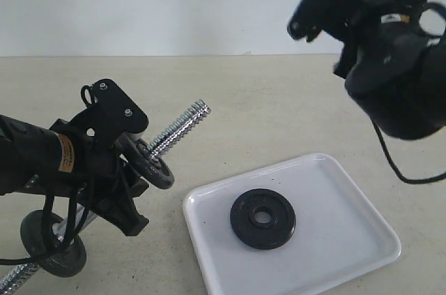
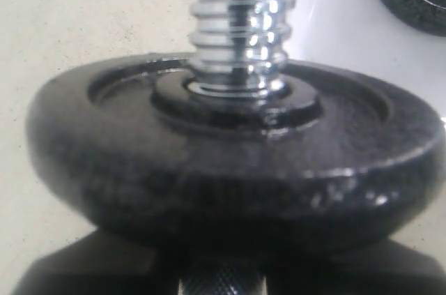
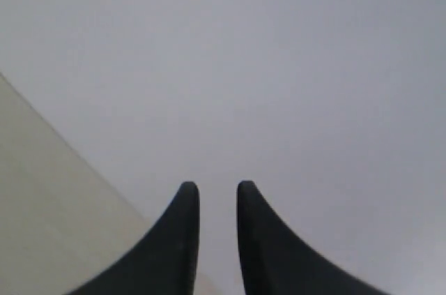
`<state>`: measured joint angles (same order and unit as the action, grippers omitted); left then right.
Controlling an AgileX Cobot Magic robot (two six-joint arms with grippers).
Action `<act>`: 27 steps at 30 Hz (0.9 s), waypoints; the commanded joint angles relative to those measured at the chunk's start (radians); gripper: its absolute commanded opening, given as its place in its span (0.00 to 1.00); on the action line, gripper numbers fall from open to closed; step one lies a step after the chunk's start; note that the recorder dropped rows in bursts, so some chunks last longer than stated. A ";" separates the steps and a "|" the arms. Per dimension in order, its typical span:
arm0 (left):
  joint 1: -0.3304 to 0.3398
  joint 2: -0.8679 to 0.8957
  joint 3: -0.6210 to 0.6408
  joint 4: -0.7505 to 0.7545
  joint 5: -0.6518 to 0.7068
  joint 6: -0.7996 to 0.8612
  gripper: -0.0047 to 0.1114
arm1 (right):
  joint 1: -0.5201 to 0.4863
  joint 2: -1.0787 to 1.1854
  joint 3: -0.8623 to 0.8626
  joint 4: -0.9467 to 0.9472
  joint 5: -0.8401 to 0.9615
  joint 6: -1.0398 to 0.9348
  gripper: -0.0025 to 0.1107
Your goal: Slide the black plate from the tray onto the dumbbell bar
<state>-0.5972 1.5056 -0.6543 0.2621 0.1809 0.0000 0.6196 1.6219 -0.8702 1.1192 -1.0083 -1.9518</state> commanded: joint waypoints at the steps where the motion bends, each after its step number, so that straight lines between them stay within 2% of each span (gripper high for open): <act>1: -0.005 -0.050 -0.018 -0.020 -0.128 -0.054 0.08 | 0.027 -0.092 -0.138 0.406 0.446 0.148 0.16; 3: -0.005 -0.050 -0.018 -0.020 -0.128 -0.054 0.08 | 0.027 -0.112 -0.189 0.625 0.617 0.148 0.16; 9: -0.005 -0.050 -0.018 -0.020 -0.128 -0.059 0.08 | 0.029 -0.122 -0.196 0.625 1.008 0.642 0.16; 14: -0.005 -0.050 -0.018 -0.020 -0.128 -0.059 0.08 | 0.029 -0.082 -0.186 0.625 1.297 0.830 0.16; 19: -0.005 -0.050 -0.018 -0.020 -0.132 -0.066 0.08 | 0.029 -0.015 -0.096 0.625 1.534 0.950 0.16; 21: -0.005 -0.050 -0.018 -0.020 -0.132 -0.066 0.08 | 0.029 0.009 -0.051 0.625 1.553 0.920 0.16; 23: -0.005 -0.050 -0.018 -0.020 -0.132 -0.070 0.08 | 0.029 0.019 -0.025 0.605 1.481 0.816 0.12; 25: -0.005 -0.050 -0.018 -0.020 -0.132 -0.073 0.08 | 0.029 0.014 -0.009 0.485 1.380 0.755 0.02; 27: -0.005 -0.050 -0.018 -0.020 -0.132 -0.073 0.08 | 0.029 0.010 -0.008 0.321 1.278 0.760 0.02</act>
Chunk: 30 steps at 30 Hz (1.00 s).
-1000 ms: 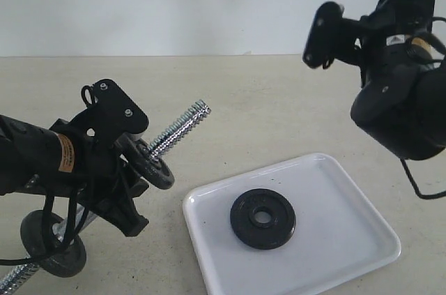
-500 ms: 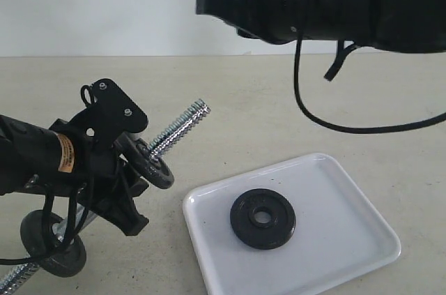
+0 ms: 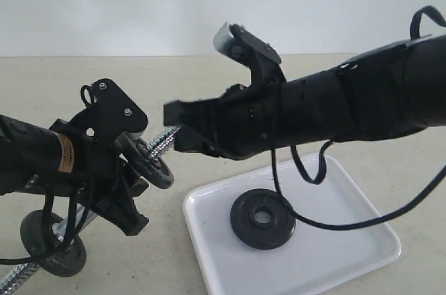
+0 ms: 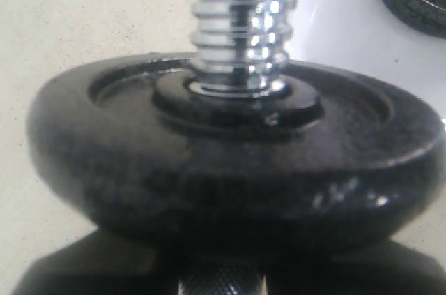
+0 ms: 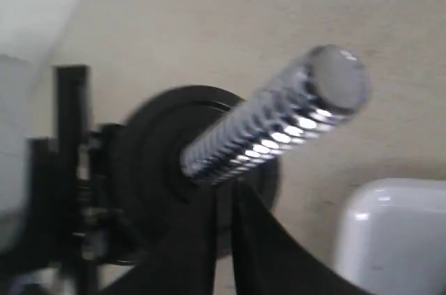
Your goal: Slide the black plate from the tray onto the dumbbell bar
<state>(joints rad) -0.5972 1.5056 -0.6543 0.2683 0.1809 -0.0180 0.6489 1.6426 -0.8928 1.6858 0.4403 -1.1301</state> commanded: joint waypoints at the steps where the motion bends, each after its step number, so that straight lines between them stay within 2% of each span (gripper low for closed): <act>1: -0.005 -0.050 -0.018 -0.026 -0.134 -0.054 0.08 | 0.000 -0.013 0.014 -0.338 -0.218 -0.044 0.02; 4: -0.005 -0.050 -0.018 -0.026 -0.146 -0.054 0.08 | 0.000 -0.015 0.014 -0.575 -0.295 -0.054 0.02; 9: -0.005 -0.050 -0.018 -0.026 -0.174 -0.054 0.08 | 0.000 -0.015 0.014 -1.137 -0.287 -0.160 0.02; 11: -0.005 -0.050 -0.018 -0.026 -0.174 -0.054 0.08 | 0.000 -0.015 0.014 -1.287 -0.276 -0.151 0.02; 14: -0.005 -0.050 -0.018 -0.026 -0.174 -0.054 0.08 | -0.010 -0.015 0.014 -1.322 -0.274 0.026 0.02; 17: -0.005 -0.050 -0.018 -0.026 -0.174 -0.054 0.08 | -0.045 -0.015 0.014 -1.324 -0.246 0.357 0.02; 19: -0.005 -0.050 -0.018 -0.026 -0.181 -0.063 0.08 | -0.064 -0.015 0.014 -1.326 -0.197 0.440 0.07; 22: -0.005 -0.050 -0.018 -0.026 -0.181 -0.083 0.08 | -0.080 -0.015 0.014 -1.328 -0.135 0.568 0.19; 25: -0.005 -0.050 -0.018 -0.026 -0.181 -0.083 0.08 | -0.080 -0.015 0.014 -1.326 -0.115 0.671 0.43; 28: -0.005 -0.050 -0.018 -0.026 -0.181 -0.083 0.08 | -0.080 -0.015 0.014 -1.324 -0.110 0.799 0.71; 30: -0.005 -0.050 -0.018 -0.026 -0.181 -0.083 0.08 | -0.080 -0.015 0.014 -1.324 -0.091 0.865 0.77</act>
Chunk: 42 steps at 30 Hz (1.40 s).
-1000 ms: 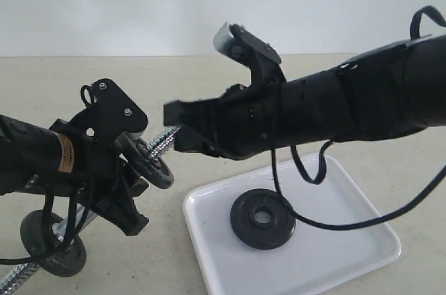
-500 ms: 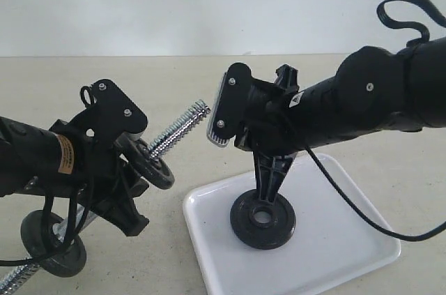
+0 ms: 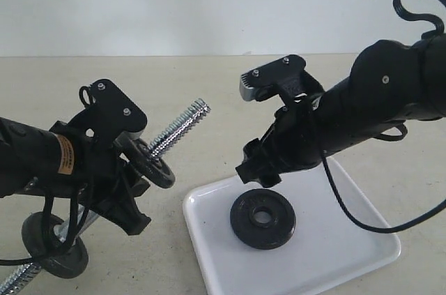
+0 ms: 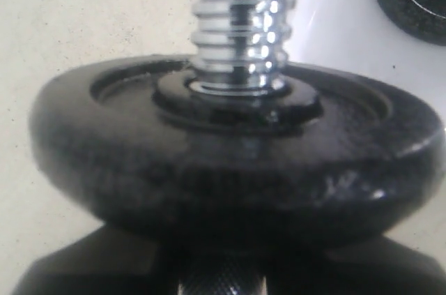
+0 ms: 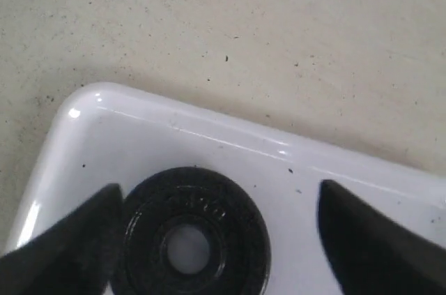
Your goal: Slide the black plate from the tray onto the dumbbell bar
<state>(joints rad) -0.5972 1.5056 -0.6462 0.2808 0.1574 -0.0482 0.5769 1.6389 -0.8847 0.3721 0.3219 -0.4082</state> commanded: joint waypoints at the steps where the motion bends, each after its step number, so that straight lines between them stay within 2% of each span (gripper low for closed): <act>1: -0.005 -0.050 -0.027 -0.038 -0.157 -0.052 0.08 | -0.008 -0.011 0.006 -0.011 0.040 0.162 0.77; 10: -0.005 -0.050 -0.029 -0.038 -0.142 -0.052 0.08 | -0.008 0.147 0.006 -0.019 0.094 0.163 0.76; 16: -0.005 -0.050 -0.029 -0.038 -0.137 -0.052 0.08 | 0.000 0.166 -0.003 0.000 0.092 0.167 0.76; 24: -0.005 -0.050 -0.030 -0.038 -0.128 -0.079 0.08 | 0.140 0.166 -0.003 -0.017 -0.047 0.174 0.76; 42: -0.005 -0.050 -0.030 -0.038 -0.128 -0.103 0.08 | 0.140 0.326 -0.003 -0.054 -0.012 0.167 0.76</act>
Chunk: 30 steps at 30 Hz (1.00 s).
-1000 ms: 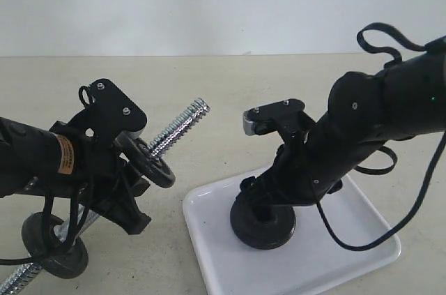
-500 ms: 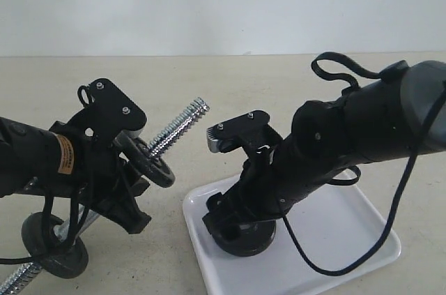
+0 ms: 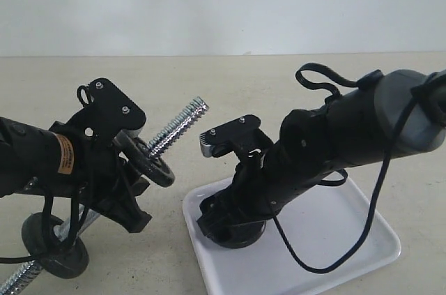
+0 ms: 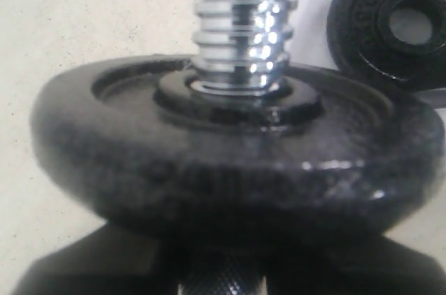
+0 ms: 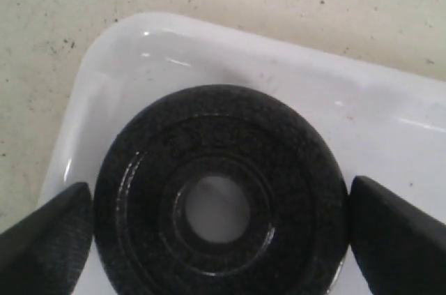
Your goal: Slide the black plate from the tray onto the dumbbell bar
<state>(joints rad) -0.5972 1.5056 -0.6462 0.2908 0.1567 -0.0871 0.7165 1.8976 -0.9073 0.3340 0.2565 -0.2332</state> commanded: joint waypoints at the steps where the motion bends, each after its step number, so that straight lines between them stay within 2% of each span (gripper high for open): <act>1: -0.005 -0.050 -0.030 -0.048 -0.127 -0.065 0.08 | 0.001 0.070 0.019 -0.018 0.060 -0.008 0.76; 19: -0.005 -0.050 -0.030 -0.048 -0.124 -0.063 0.08 | 0.001 0.070 0.019 -0.042 0.107 -0.012 0.76; 23: -0.005 -0.050 -0.030 -0.048 -0.127 -0.063 0.08 | 0.001 0.070 0.018 -0.036 0.100 0.080 0.76; 30: -0.005 -0.050 -0.030 -0.048 -0.127 -0.063 0.08 | 0.001 0.070 -0.004 0.004 0.104 0.133 0.76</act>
<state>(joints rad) -0.5972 1.5056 -0.6462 0.2870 0.1567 -0.0996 0.7183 1.9117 -0.9281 0.3030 0.2593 -0.1562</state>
